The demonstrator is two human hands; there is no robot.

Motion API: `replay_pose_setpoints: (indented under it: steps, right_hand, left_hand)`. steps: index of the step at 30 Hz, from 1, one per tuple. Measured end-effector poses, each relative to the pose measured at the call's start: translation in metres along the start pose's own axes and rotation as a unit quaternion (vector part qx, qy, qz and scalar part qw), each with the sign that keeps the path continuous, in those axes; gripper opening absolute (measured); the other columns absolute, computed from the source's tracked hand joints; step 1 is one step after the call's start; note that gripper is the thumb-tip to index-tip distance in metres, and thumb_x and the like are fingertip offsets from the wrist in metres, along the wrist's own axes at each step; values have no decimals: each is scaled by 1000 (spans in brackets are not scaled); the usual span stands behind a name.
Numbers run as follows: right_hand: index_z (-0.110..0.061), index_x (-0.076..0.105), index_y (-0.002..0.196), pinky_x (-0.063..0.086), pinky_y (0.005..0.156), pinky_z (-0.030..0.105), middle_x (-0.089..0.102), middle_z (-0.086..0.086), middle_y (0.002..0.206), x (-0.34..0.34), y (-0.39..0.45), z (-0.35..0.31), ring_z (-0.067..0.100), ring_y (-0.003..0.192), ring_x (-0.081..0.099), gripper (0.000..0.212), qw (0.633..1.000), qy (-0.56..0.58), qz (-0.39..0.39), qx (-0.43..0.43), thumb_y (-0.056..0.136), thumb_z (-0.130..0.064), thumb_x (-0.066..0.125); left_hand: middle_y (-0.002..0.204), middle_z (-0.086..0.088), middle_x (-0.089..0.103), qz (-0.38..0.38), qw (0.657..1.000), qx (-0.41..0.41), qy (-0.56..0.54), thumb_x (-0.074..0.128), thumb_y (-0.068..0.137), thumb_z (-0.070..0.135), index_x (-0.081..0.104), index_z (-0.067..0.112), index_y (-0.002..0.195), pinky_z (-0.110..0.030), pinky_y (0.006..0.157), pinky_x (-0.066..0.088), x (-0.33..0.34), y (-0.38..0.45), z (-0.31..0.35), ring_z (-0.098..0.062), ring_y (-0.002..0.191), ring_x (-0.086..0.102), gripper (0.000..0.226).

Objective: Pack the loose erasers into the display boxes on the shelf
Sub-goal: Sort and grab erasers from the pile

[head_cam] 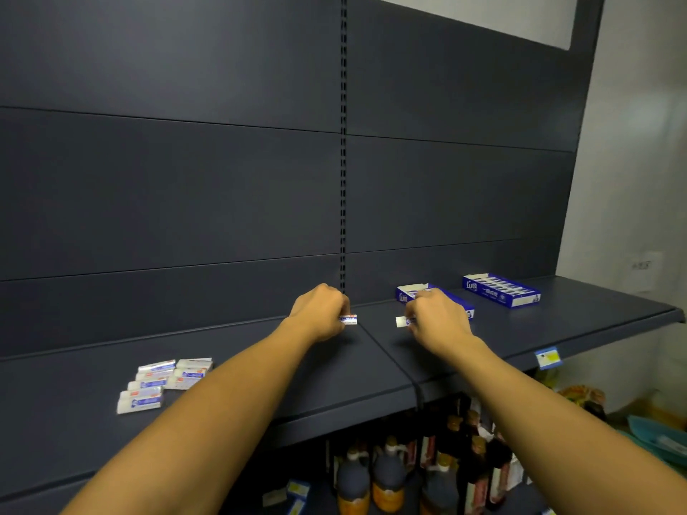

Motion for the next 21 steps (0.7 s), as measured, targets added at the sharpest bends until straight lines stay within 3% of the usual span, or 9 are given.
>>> replay_pose_setpoints:
  steps: [5, 10, 21]
  right_hand:
    - [-19, 72, 110, 44, 67, 33, 60, -1, 113, 0, -7, 36, 24, 111, 54, 18, 1000, -11, 4, -19, 95, -22, 61]
    - [-23, 72, 112, 48, 70, 34, 61, -2, 114, -6, -7, 63, 21, 113, 52, 20, 999, -11, 4, -33, 95, -24, 62]
    - [-24, 71, 118, 51, 75, 35, 61, -4, 118, 10, 16, 117, 18, 114, 49, 27, 999, 9, 6, -39, 92, -33, 69]
  left_hand:
    - [104, 1, 66, 6, 999, -27, -16, 68, 88, 16, 71, 25, 104, -32, 65, 48, 4, 15, 31, -20, 89, 60, 19]
    - [104, 3, 67, 4, 999, -31, -11, 68, 88, 19, 72, 29, 105, -35, 71, 56, 7, 30, 58, -20, 94, 62, 20]
    - [109, -1, 65, 33, 999, 13, 18, 67, 91, 29, 69, 21, 110, -40, 81, 55, 22, 94, 109, -23, 108, 56, 21]
Point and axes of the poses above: each hand's wrist, its own y-axis towards the middle knuckle, its own x-axis out of the palm, z = x × y, the point moved 6 cm from there along y, towards the middle knuckle
